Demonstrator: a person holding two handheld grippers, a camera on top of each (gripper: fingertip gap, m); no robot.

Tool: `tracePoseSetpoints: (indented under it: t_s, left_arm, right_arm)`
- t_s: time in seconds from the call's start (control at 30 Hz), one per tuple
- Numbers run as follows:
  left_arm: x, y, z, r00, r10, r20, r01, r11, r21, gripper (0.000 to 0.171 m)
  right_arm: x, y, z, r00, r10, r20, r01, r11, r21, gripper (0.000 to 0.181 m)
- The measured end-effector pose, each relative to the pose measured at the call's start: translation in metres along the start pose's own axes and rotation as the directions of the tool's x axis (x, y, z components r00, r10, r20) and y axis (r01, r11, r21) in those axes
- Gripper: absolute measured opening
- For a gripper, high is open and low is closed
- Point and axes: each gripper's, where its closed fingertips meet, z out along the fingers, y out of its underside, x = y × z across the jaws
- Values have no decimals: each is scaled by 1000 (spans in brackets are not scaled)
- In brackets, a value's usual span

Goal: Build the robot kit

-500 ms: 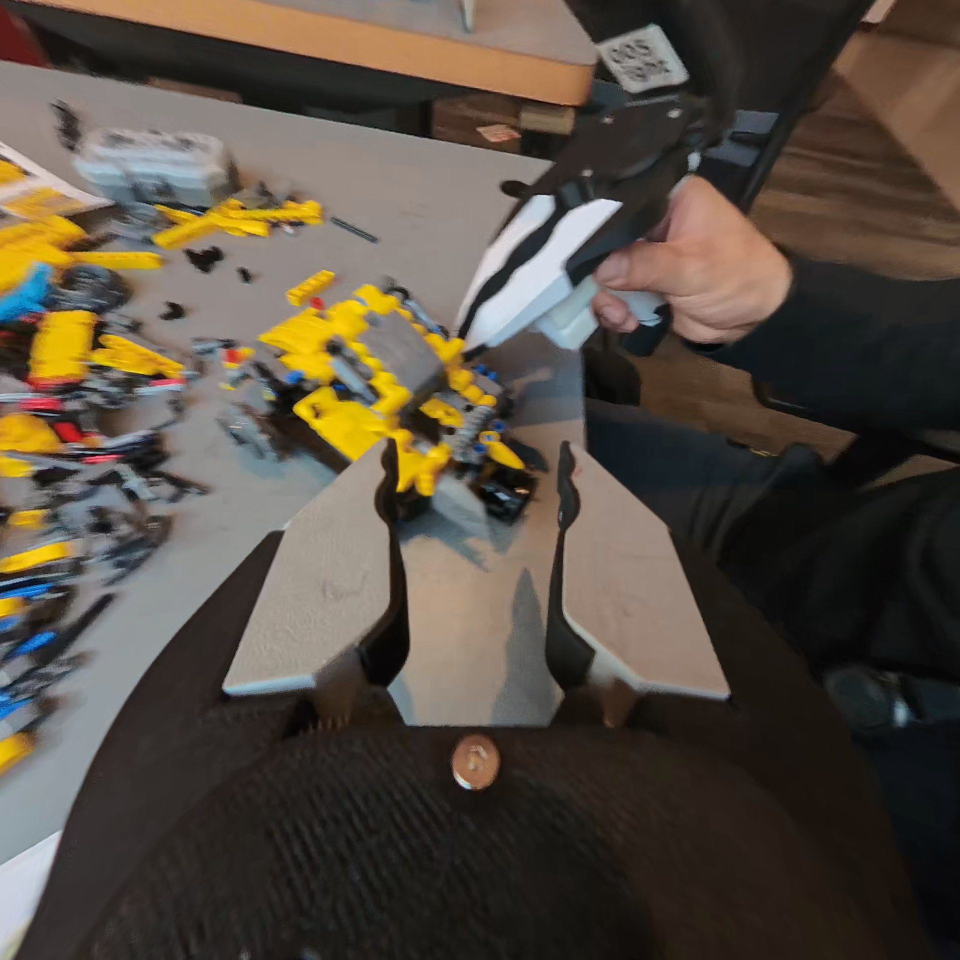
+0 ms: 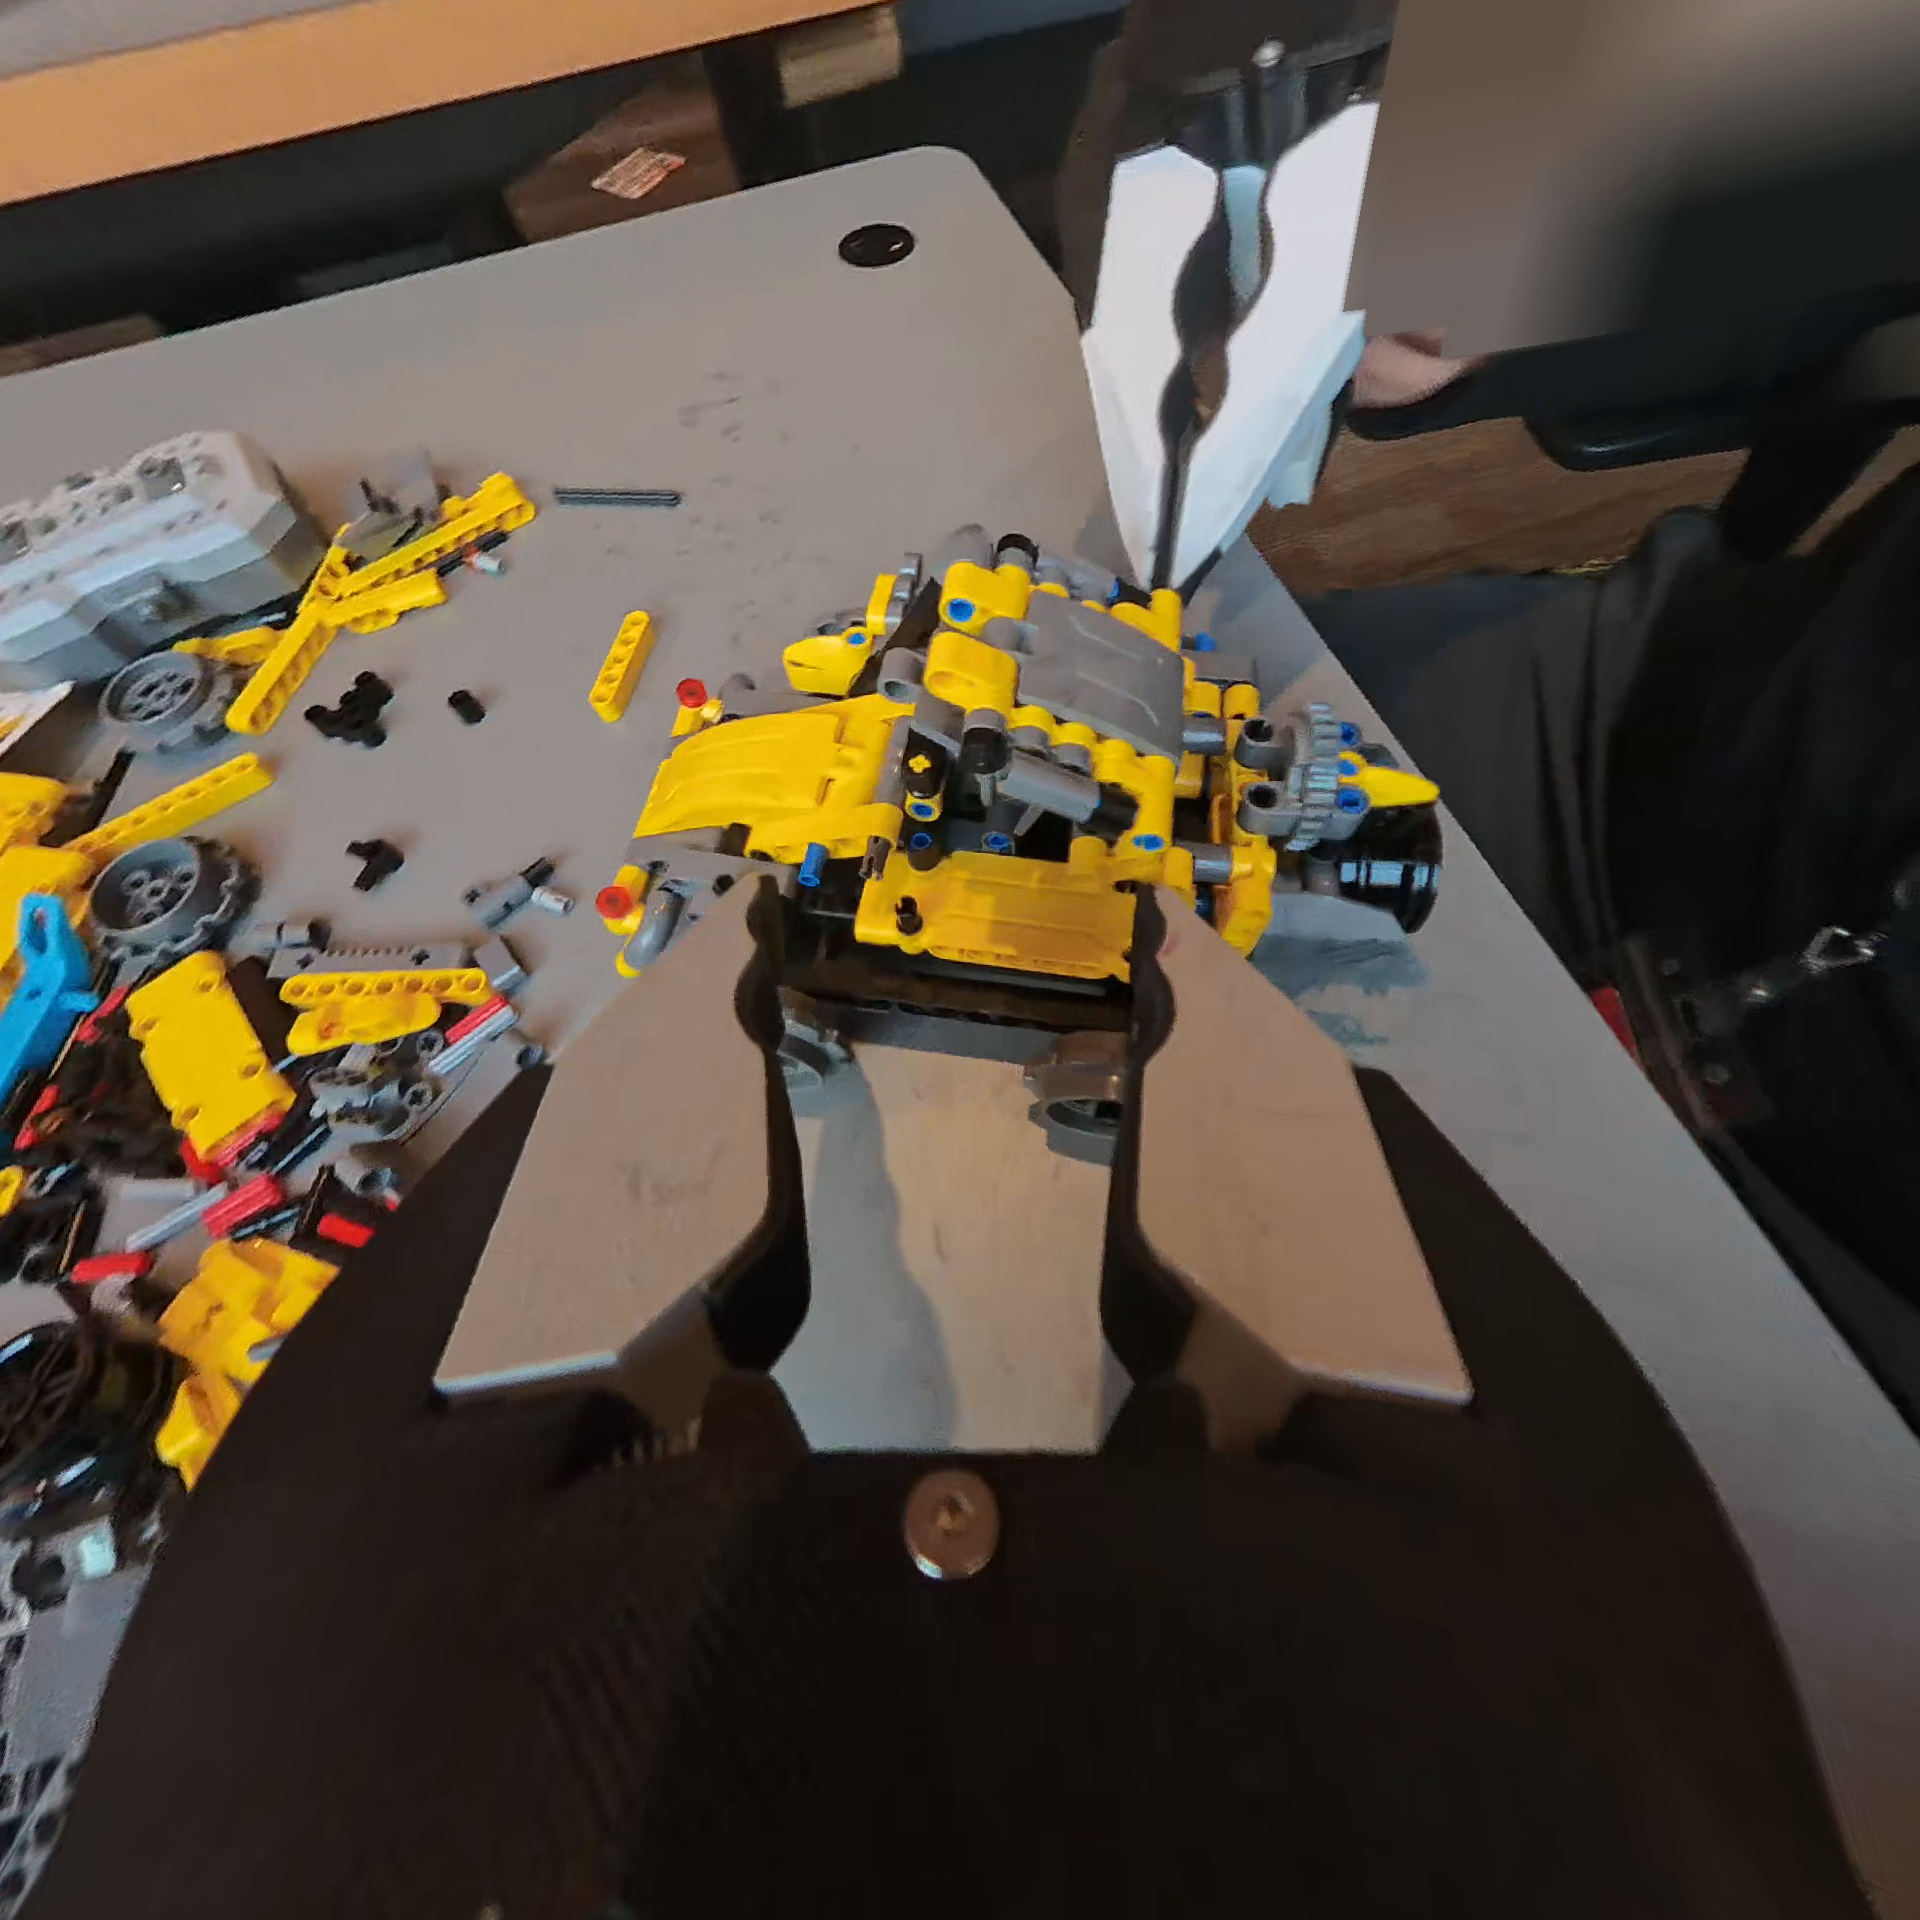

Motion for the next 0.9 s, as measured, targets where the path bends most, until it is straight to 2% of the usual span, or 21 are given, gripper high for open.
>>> tracePoseSetpoints:
  t_s: [0.17,0.23,0.4,0.53,0.9]
  left_arm:
    - [16,9,16,991,5,-133,-4,1000,9,68]
    - [19,10,23,990,-6,-137,7,1000,12,69]
    - [17,4,29,997,0,-79,1,1000,16,55]
    - [23,2,34,996,-28,-88,31,999,31,57]
    - [26,-1,40,992,-59,-109,66,996,61,60]
  right_arm:
    - [6,3,2,1000,-14,-4,13,999,-40,0]
    - [6,0,-3,1000,-29,-12,29,999,-33,5]
    - [17,11,-14,995,-61,-78,54,995,-89,12]
    - [14,12,-17,999,-29,-43,27,998,-54,3]
    - [14,14,-20,1000,-19,-3,19,999,-41,6]
